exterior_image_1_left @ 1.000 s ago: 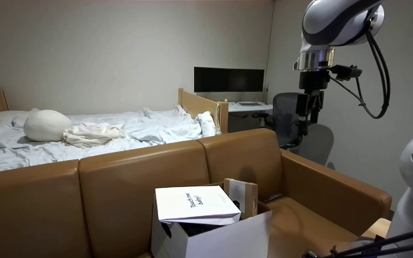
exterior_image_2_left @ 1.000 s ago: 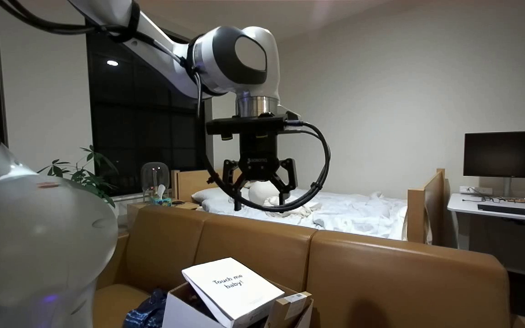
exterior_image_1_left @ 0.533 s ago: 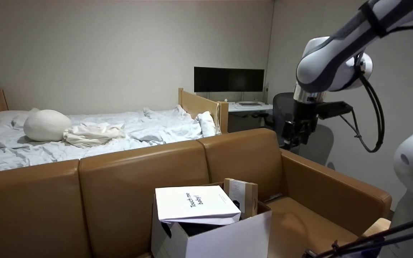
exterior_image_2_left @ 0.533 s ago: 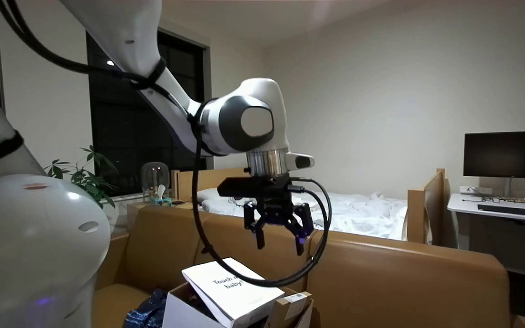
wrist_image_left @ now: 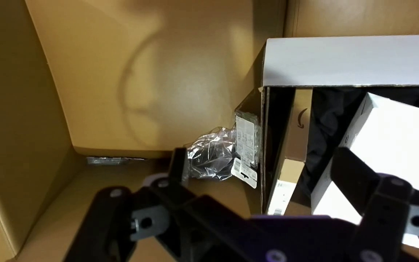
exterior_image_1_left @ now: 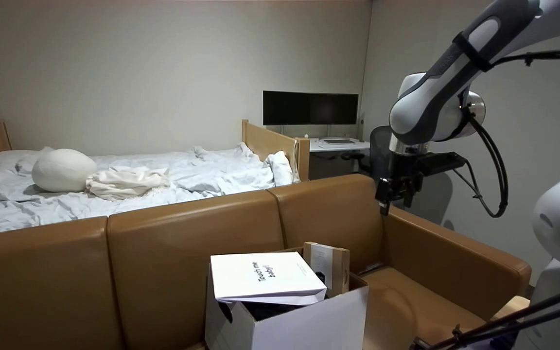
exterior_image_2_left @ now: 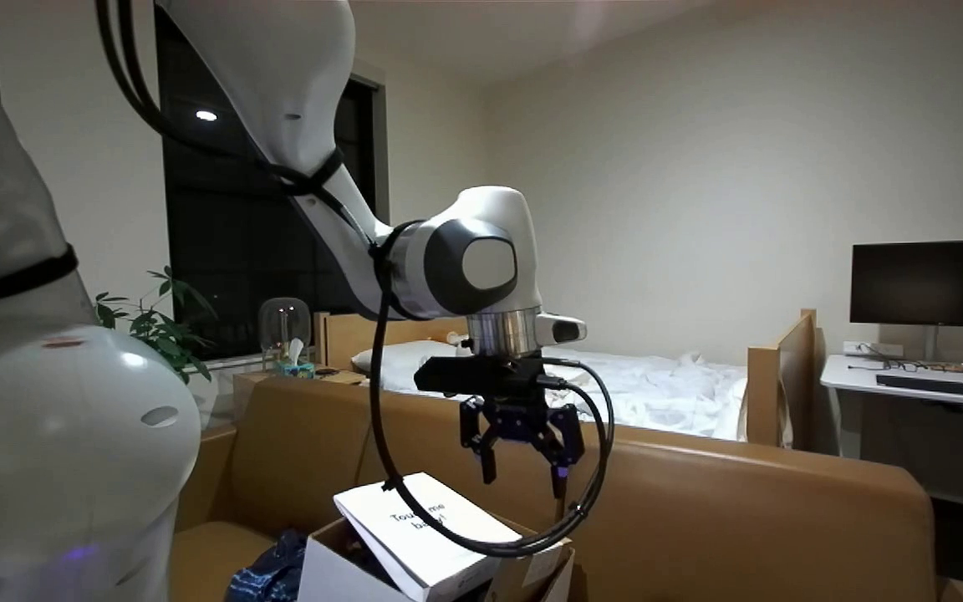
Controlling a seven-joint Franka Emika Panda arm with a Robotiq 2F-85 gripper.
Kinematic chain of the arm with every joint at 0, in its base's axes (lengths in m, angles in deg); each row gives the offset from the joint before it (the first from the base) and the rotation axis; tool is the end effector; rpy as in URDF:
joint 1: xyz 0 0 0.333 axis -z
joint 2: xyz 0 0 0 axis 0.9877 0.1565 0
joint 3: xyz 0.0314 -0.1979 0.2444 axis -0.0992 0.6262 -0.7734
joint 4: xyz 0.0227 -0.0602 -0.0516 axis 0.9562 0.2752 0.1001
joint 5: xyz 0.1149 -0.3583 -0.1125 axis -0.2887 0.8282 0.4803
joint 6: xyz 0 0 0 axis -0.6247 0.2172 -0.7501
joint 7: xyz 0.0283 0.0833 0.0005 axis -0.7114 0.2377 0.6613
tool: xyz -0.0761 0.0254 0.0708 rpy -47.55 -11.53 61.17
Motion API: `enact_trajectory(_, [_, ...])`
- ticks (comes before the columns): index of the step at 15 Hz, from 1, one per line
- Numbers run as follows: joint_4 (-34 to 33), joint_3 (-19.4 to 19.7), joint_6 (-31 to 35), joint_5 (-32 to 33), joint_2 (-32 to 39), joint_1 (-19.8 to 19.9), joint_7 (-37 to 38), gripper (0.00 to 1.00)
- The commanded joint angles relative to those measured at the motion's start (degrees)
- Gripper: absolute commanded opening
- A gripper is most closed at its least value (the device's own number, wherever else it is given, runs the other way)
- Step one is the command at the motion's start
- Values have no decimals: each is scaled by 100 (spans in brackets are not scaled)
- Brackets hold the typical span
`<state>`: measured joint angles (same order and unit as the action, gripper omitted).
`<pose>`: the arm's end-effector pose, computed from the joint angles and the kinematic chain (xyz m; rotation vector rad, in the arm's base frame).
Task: Pick up the cloth and two books from the box and put them on the sofa
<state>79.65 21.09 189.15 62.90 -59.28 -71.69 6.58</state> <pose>0.3561 -0.1306 0.3189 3.0723 -0.1045 0.1260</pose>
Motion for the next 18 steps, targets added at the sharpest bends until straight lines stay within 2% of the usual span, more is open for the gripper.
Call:
enact_trajectory(1, [-383, 27, 56, -521, 942, -251, -289, 100])
enact_trajectory(2, [-490, 77, 91, -799, 1268, -380, -436, 100])
enact_trajectory(4, [-700, -73, 315, -952, 1828, -347, -54, 100])
enact_trajectory(7, [-1250, -219, 627, -745, 2728, -302, 121, 100])
enact_trajectory(9, [-1604, -313, 769, -857, 3231, -308, 19, 100])
enact_trajectory(15, [-2536, -1215, 593, -2229, 4122, 64, -510, 100])
enact_trajectory(17, [-2778, -1315, 701, -2334, 4323, 63, -369, 100])
enact_trajectory(18, [-2868, -1241, 775, -2186, 4457, -24, -211, 100])
